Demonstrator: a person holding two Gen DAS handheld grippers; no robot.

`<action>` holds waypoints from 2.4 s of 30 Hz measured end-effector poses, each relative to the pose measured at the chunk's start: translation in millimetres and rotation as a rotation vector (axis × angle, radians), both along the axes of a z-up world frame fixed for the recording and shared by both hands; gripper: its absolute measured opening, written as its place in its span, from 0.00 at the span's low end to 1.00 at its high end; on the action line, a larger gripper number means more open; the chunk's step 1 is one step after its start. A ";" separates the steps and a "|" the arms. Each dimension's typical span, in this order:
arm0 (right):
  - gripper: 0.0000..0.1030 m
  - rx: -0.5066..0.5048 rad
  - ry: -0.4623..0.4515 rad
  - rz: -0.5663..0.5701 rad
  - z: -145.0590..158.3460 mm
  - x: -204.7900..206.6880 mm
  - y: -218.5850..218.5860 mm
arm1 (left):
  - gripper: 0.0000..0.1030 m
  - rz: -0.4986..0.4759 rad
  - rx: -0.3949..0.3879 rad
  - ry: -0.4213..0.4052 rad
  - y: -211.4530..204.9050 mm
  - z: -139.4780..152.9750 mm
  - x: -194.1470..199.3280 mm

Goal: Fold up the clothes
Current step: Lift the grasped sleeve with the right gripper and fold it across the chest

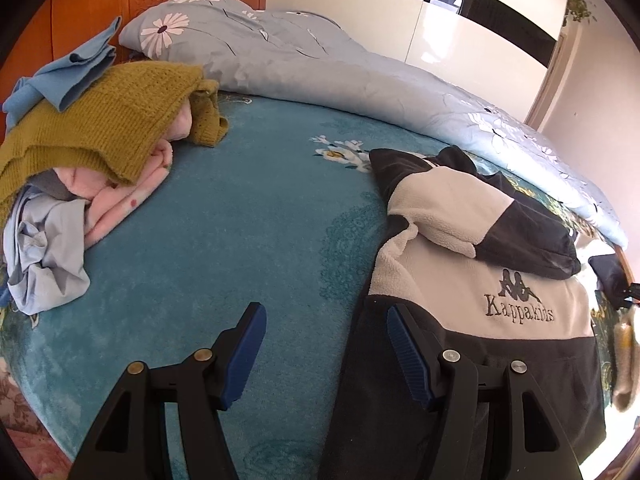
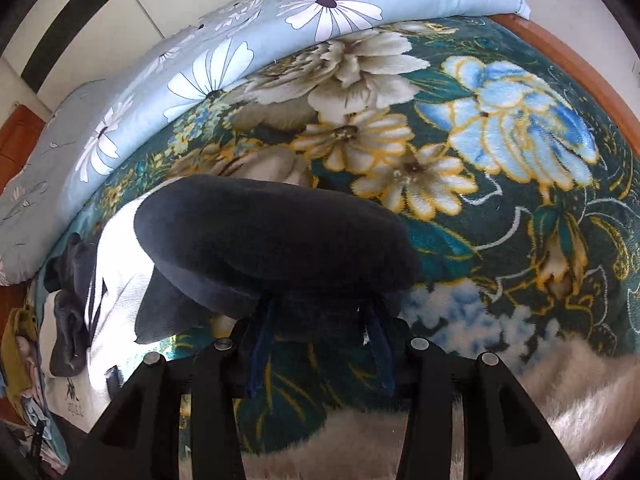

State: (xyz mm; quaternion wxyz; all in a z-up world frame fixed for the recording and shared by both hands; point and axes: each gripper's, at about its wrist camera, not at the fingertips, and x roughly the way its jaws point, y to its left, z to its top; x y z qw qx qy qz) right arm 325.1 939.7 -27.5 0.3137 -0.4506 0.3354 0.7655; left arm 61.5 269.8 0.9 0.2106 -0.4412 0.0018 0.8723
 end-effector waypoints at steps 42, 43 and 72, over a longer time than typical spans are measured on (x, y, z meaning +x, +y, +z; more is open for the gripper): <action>0.21 -0.120 0.448 -0.512 4.6 76.5 43.7 | 0.65 -0.009 0.021 -0.041 -3.6 -10.9 -2.6; 0.18 -0.100 0.472 -0.504 12.6 78.0 40.5 | 0.65 -0.011 0.021 -0.044 -4.8 -11.4 -2.5; 0.14 0.445 0.291 0.641 127.4 -340.6 -415.9 | 0.65 0.043 0.131 -0.029 -100.5 16.1 -19.0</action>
